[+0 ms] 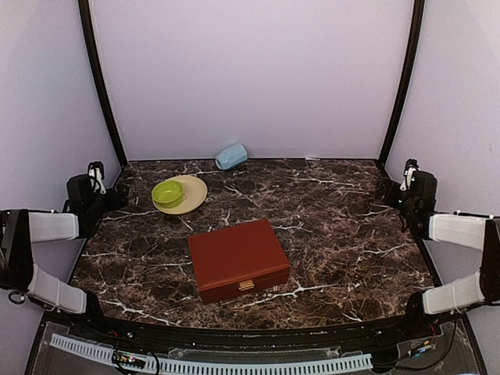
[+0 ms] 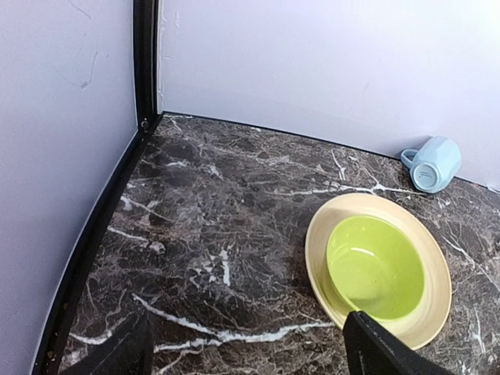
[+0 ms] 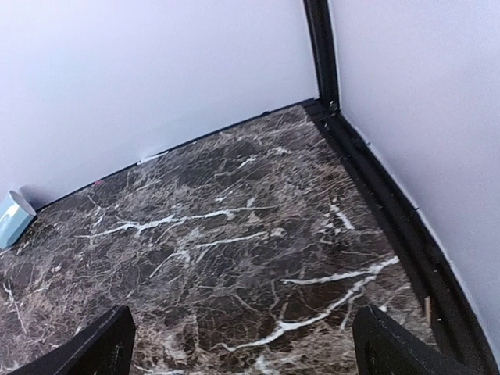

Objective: Organize the mixed jewelry
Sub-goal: Reset both arms

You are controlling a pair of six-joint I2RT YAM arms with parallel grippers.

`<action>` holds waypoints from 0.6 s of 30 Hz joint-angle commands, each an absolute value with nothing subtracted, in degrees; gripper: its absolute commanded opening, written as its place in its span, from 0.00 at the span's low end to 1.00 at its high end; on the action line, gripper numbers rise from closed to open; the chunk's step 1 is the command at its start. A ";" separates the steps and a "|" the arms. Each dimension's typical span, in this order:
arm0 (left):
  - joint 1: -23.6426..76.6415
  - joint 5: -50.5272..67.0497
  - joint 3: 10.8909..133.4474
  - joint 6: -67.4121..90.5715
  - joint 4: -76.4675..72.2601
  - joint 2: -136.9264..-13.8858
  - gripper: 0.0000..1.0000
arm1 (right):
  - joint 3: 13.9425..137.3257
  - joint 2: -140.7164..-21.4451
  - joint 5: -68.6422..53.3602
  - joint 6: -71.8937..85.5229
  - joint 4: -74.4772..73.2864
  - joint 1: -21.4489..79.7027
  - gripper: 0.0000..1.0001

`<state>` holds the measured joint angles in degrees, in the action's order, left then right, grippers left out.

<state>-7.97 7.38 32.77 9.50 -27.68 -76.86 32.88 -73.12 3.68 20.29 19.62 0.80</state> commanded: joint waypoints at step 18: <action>-7.21 6.20 16.16 3.46 -51.12 -75.62 0.85 | 14.85 -69.75 15.55 11.36 48.18 -1.97 0.98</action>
